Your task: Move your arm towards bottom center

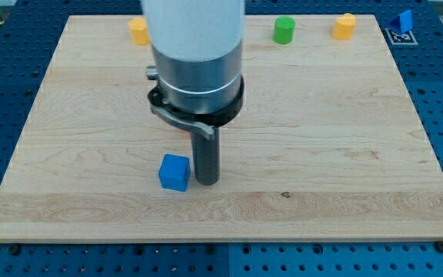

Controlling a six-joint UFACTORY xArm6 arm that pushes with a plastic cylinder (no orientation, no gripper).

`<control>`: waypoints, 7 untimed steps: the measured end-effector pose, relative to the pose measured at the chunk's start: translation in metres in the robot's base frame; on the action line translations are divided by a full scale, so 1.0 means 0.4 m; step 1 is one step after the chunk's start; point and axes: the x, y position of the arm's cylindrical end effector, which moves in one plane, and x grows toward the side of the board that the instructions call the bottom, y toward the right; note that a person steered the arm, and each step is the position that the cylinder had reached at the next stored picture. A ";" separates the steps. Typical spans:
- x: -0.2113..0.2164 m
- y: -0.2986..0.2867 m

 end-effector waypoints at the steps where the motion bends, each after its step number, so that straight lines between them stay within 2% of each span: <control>1: -0.017 0.028; 3: -0.196 0.094; 5: -0.284 0.190; 6: -0.267 0.227; 7: -0.197 0.307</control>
